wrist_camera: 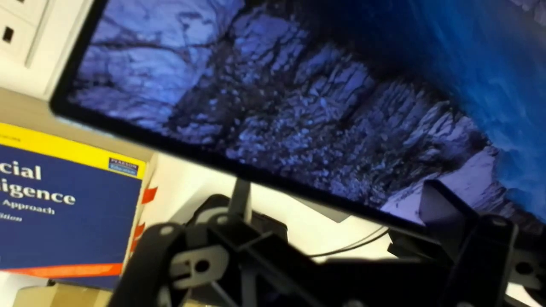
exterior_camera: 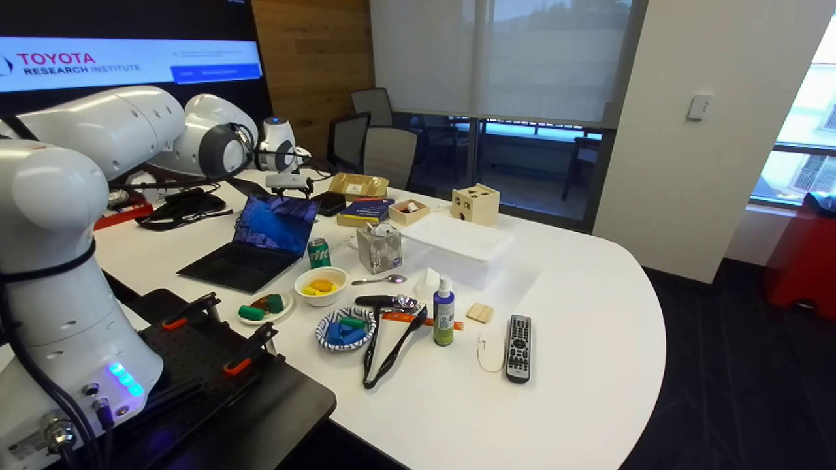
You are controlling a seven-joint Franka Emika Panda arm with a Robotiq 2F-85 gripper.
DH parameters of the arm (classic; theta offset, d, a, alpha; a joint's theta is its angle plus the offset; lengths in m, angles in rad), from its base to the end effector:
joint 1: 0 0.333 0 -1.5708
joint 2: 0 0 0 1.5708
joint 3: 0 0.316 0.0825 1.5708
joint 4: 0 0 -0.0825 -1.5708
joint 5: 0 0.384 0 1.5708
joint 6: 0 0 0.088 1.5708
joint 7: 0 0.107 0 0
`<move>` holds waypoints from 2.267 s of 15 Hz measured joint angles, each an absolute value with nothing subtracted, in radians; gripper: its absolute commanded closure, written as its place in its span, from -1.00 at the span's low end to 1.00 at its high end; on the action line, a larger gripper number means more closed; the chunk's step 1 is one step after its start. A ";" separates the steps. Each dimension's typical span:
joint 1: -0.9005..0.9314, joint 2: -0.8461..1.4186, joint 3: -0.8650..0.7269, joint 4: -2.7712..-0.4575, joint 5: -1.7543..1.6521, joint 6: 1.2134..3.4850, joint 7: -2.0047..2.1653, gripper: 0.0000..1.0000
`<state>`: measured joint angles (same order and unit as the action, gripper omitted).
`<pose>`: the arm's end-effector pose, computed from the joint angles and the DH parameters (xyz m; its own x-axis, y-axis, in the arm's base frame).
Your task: Fold the laptop
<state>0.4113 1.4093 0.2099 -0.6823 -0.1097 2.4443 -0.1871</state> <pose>0.7204 0.3934 0.1204 0.7356 0.5680 0.3692 0.6242 -0.7801 -0.0434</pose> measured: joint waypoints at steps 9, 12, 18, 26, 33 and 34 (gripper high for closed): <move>0.392 1.439 0.211 -0.450 -0.006 1.887 -0.202 -1.00; 0.377 1.439 0.220 -0.416 0.045 1.755 -0.250 -1.00; 0.339 1.442 0.276 -0.422 0.102 1.624 -0.342 -1.00; 0.298 1.456 0.334 -0.418 0.175 1.427 -0.429 -1.00; 0.259 1.484 0.342 -0.458 0.289 1.300 -0.578 -1.00; 0.252 1.487 0.343 -0.472 0.303 1.287 -0.606 -1.00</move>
<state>0.2521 1.4867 0.3430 -0.4724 0.3027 1.2869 -0.6058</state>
